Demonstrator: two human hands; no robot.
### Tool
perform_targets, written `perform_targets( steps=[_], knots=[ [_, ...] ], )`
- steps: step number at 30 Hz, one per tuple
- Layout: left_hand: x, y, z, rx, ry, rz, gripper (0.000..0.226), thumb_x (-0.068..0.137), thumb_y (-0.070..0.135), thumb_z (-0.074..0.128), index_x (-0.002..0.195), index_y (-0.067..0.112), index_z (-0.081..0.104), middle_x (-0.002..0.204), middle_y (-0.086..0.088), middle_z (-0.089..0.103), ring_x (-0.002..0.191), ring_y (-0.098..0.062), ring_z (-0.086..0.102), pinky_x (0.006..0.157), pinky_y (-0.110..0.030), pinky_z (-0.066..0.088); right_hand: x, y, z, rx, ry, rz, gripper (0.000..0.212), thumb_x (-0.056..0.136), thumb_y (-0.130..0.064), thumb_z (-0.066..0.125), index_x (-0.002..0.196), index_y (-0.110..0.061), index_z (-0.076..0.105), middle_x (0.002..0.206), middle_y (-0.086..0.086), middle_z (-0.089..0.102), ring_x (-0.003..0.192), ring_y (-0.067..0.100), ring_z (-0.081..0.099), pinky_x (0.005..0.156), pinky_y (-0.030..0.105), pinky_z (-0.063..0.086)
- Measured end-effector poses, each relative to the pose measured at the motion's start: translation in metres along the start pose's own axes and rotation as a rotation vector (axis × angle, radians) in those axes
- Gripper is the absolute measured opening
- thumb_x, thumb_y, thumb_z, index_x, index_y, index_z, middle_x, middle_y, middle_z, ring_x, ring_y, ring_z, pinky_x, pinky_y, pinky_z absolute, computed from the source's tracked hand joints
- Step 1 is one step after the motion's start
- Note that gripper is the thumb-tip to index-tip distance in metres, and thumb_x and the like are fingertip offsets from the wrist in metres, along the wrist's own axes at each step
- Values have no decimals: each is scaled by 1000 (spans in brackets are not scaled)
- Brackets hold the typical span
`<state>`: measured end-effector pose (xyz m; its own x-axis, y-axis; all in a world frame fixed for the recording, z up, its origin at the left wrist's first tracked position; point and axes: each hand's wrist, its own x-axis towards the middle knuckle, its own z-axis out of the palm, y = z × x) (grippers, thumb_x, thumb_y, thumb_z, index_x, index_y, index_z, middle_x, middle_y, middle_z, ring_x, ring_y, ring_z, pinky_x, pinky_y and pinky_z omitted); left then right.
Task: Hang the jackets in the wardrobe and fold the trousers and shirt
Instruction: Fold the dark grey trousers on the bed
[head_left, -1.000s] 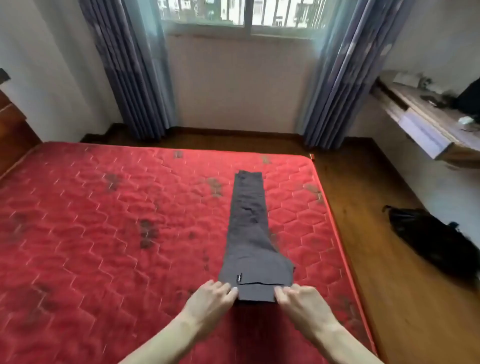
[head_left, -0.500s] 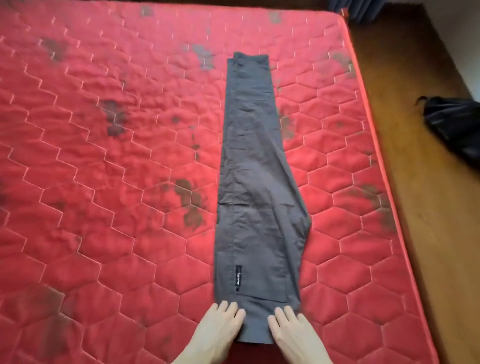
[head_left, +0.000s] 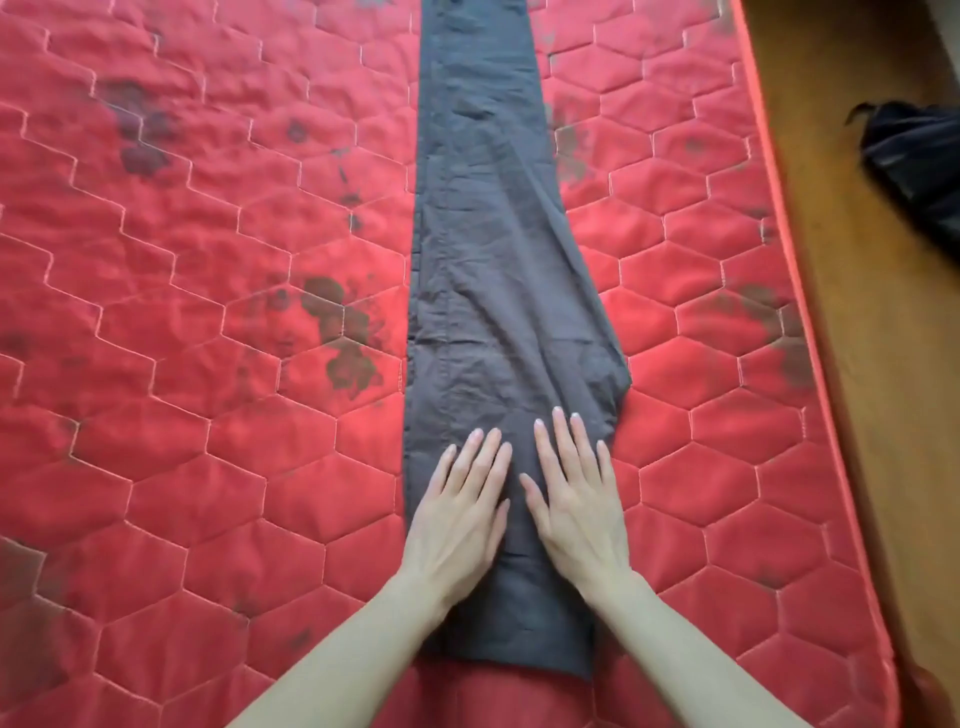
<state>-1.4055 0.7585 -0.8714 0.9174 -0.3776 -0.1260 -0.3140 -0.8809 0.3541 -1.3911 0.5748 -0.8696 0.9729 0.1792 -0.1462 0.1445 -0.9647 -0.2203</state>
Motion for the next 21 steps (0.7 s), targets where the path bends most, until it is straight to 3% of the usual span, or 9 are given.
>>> perform_targets(
  steps=[5,9,16,18,21],
  knots=[
    [-13,-34,28,22,-24,94,72,104,44,46,166,17,22,175,-7,12,162,-26,8,130,-48,14,14,38,27,16,-28,-99,66,107,-52,35,166,-26,21,175,-2,10,161,17,5,130,45,11],
    [-24,-55,25,25,-45,210,73,104,41,46,167,16,18,175,-7,10,162,-27,8,130,-48,15,-1,63,26,-30,-39,-113,65,107,-51,33,166,-28,18,175,-2,7,162,20,6,129,46,13],
    [-43,-130,-15,125,-283,618,91,102,64,44,167,10,11,176,-9,4,162,-27,6,130,-45,9,-47,118,-4,-224,-227,-410,73,106,-59,33,167,-24,14,175,4,7,162,26,7,124,56,22],
    [-38,-134,-22,123,-241,600,88,103,60,43,166,8,12,175,-9,5,162,-26,7,130,-44,10,-44,112,-13,-222,-165,-422,66,108,-50,33,166,-20,21,175,5,12,161,26,11,124,55,23],
    [-26,-101,-13,52,-96,393,79,105,48,44,166,7,14,175,-10,6,162,-27,8,130,-45,16,-32,67,-10,-68,37,-314,60,110,-40,34,164,-14,29,174,7,16,160,27,16,127,51,20]
  ],
)
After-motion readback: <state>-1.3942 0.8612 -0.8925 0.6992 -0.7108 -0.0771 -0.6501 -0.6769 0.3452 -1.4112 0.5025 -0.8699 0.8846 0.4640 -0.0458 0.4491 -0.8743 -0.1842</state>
